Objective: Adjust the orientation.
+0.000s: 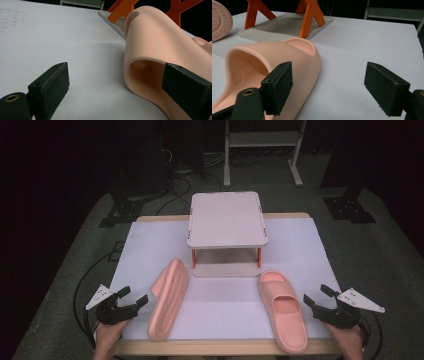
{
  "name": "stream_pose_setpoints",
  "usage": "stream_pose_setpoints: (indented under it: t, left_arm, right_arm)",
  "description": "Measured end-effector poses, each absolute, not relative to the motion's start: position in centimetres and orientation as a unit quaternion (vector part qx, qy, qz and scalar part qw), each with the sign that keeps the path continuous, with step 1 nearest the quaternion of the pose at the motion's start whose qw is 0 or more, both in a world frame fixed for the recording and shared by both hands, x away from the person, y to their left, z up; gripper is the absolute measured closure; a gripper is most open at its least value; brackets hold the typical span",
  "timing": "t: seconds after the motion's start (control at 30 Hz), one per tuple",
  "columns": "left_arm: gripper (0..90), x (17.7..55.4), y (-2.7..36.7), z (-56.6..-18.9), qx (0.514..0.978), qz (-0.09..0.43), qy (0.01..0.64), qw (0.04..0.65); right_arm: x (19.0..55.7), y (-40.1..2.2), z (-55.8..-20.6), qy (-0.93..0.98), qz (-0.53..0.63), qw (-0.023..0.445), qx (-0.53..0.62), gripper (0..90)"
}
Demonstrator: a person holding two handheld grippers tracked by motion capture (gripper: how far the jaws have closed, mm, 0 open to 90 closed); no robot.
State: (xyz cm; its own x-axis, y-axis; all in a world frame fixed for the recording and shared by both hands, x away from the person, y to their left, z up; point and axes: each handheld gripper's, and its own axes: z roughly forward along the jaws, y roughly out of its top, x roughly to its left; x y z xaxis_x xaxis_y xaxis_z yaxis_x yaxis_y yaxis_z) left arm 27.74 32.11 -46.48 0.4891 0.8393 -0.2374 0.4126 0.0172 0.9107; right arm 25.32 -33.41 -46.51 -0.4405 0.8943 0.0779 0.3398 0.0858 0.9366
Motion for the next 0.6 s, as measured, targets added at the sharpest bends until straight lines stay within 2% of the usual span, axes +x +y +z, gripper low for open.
stream_pose_setpoints:
  t: [0.47,0.53,0.6]
  left_arm:
    - [7.8,27.64,31.82,-46.59,0.677,0.19,0.468,0.536]
    - [13.1,27.68,31.78,-46.59,0.678,0.182,0.466,0.538]
    - [13.6,27.8,31.53,-46.63,0.682,0.175,0.465,0.537]
  right_arm:
    - [25.05,-33.13,-46.49,0.686,0.51,0.274,0.441,20.0]
    - [25.02,-33.09,-46.46,0.685,0.512,0.275,0.44,20.0]
    - [24.97,-33.02,-46.32,0.684,0.514,0.275,0.438,19.7]
